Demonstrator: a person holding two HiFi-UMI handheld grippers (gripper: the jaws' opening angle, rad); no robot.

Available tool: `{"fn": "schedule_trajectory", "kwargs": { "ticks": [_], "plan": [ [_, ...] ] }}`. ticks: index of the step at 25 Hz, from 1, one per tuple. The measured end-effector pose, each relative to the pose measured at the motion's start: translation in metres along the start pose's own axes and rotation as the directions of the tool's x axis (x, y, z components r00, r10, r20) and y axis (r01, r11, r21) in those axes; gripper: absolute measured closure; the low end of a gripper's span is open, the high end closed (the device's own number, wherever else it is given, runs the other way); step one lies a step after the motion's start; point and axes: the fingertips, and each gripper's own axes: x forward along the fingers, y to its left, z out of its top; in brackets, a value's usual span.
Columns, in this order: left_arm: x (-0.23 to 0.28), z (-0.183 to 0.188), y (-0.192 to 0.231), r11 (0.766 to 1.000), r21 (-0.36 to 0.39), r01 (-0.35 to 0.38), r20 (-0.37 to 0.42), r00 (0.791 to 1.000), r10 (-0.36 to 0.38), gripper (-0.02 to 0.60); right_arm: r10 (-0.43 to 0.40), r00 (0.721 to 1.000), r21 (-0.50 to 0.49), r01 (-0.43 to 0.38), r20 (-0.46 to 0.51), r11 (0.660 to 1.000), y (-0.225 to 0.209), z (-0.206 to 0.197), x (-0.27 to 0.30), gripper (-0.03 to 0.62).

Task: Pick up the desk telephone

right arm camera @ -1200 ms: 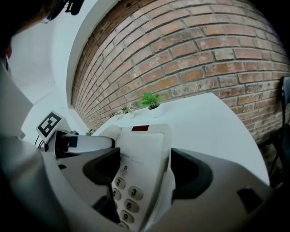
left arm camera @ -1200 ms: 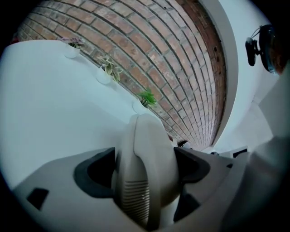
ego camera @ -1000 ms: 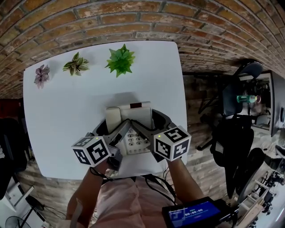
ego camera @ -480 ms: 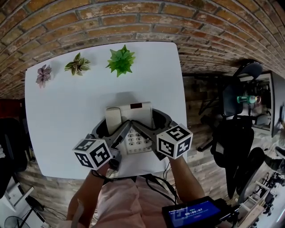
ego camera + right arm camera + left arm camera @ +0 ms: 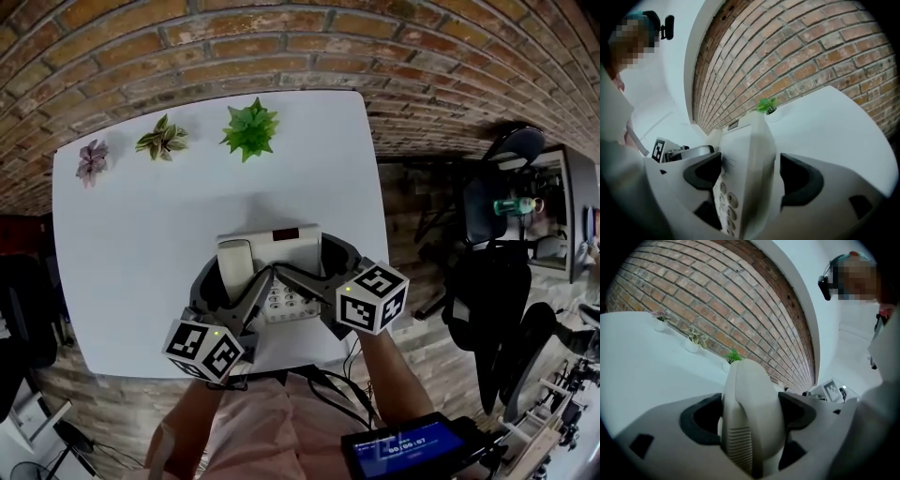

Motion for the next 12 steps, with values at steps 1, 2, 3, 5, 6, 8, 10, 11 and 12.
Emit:
{"fn": "schedule_trajectory", "kwargs": {
  "ticks": [1, 2, 3, 5, 6, 8, 10, 11, 12],
  "plan": [
    [-0.002, 0.001, -0.001, 1.0, 0.015, 0.001, 0.008, 1.0, -0.001, 0.202, 0.021, 1.0, 0.02, -0.021, -0.004, 1.0, 0.001, -0.001, 0.0, 0.191],
    [-0.003, 0.001, -0.003, 1.0, 0.029, 0.0, 0.015, 1.0, -0.001, 0.202, 0.041, 0.999, 0.038, -0.041, -0.009, 0.998, 0.003, -0.003, 0.001, 0.192],
    [-0.005, 0.002, -0.004, 0.999, 0.042, -0.002, 0.023, 1.0, 0.001, 0.204, 0.06, 0.998, 0.053, -0.059, -0.013, 0.997, 0.005, -0.004, 0.002, 0.192],
    [-0.007, 0.004, -0.007, 0.998, 0.065, -0.007, 0.041, 0.999, 0.004, 0.209, 0.093, 0.996, 0.081, -0.091, -0.019, 0.993, 0.009, -0.007, 0.004, 0.192],
    [-0.008, 0.005, -0.008, 0.997, 0.078, -0.009, 0.05, 0.999, 0.005, 0.21, 0.106, 0.994, 0.091, -0.104, -0.018, 0.99, 0.011, -0.008, 0.004, 0.195],
    [-0.011, 0.006, -0.01, 0.994, 0.105, -0.013, 0.065, 0.998, 0.006, 0.213, 0.132, 0.991, 0.095, -0.131, -0.01, 0.987, 0.016, -0.009, 0.003, 0.215],
    [-0.013, 0.006, -0.013, 0.992, 0.127, -0.009, 0.074, 0.997, 0.0, 0.215, 0.153, 0.988, 0.074, -0.153, 0.0, 0.986, 0.02, -0.008, 0.0, 0.247],
    [-0.013, 0.005, -0.014, 0.991, 0.136, -0.001, 0.072, 0.997, -0.009, 0.213, 0.16, 0.987, 0.059, -0.16, 0.006, 0.985, 0.021, -0.008, -0.001, 0.252],
    [-0.013, 0.005, -0.015, 0.989, 0.145, 0.012, 0.065, 0.998, -0.022, 0.213, 0.164, 0.986, 0.046, -0.165, 0.013, 0.985, 0.022, -0.008, -0.003, 0.255]
  ]
}}
